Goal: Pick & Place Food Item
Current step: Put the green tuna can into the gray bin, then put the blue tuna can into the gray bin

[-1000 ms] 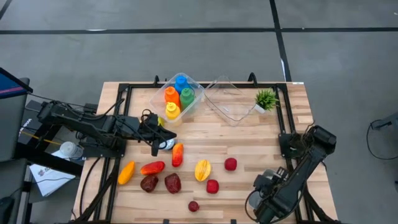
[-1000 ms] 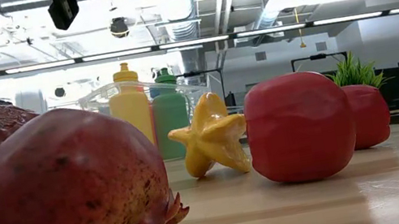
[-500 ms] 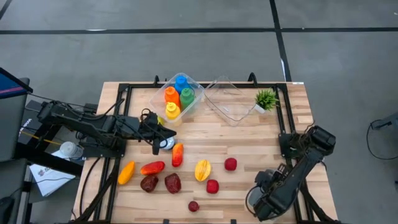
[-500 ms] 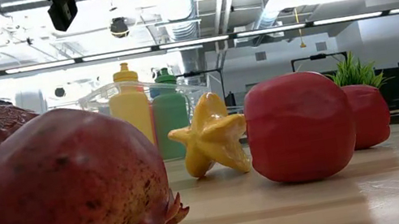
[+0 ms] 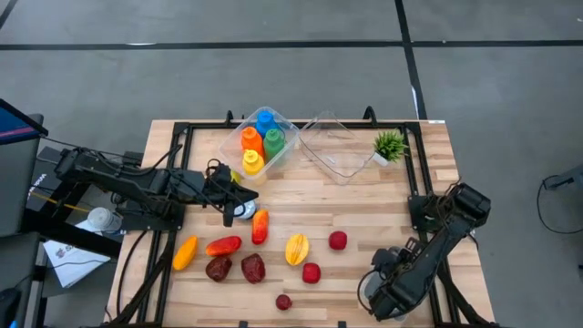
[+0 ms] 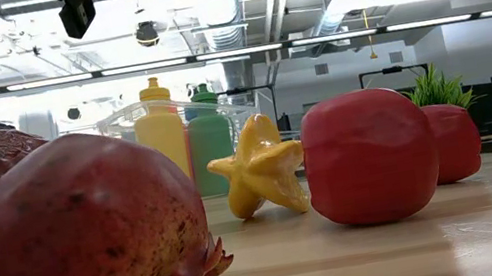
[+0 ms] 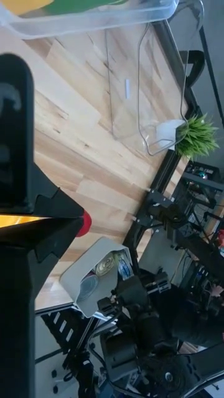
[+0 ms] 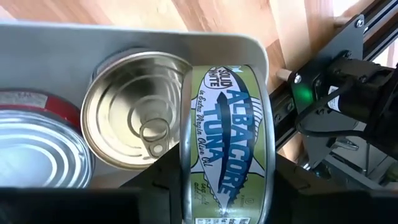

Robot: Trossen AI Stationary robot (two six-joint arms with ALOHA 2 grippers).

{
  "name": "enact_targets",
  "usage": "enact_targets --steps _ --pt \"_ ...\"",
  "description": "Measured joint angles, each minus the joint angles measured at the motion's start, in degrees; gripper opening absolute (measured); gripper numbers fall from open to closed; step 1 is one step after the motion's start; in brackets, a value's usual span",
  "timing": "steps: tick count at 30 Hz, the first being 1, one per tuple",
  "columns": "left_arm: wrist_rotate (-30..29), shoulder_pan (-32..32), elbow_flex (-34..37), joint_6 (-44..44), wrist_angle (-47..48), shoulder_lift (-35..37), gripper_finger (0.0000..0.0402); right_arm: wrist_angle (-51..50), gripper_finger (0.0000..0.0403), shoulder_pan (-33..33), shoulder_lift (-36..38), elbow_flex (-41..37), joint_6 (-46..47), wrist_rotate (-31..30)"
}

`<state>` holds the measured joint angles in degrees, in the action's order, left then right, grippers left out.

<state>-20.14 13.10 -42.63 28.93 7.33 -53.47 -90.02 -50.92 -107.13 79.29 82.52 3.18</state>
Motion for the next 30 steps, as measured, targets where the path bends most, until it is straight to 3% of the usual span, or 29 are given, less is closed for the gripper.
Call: enact_targets --steps 6,13,18,24,30 --pt "0.0 0.0 0.0 0.0 0.1 0.0 0.0000 0.0 0.0143 0.9 0.0 -1.0 -0.2 2.9" --pt "0.0 0.0 0.0 0.0 0.3 0.0 0.0000 1.3 0.0286 1.6 0.0 -1.0 -5.1 5.7" --pt "0.0 0.0 0.0 0.0 0.3 0.0 0.0000 3.6 0.0339 2.0 0.0 0.6 -8.6 5.8" --pt "0.0 0.0 0.0 0.0 0.4 0.0 0.0000 2.8 0.0354 2.4 0.7 4.7 -11.2 3.6" --pt "1.4 0.0 0.0 1.0 0.4 0.0 0.0000 3.8 0.0348 2.3 5.2 5.0 -7.3 2.2"
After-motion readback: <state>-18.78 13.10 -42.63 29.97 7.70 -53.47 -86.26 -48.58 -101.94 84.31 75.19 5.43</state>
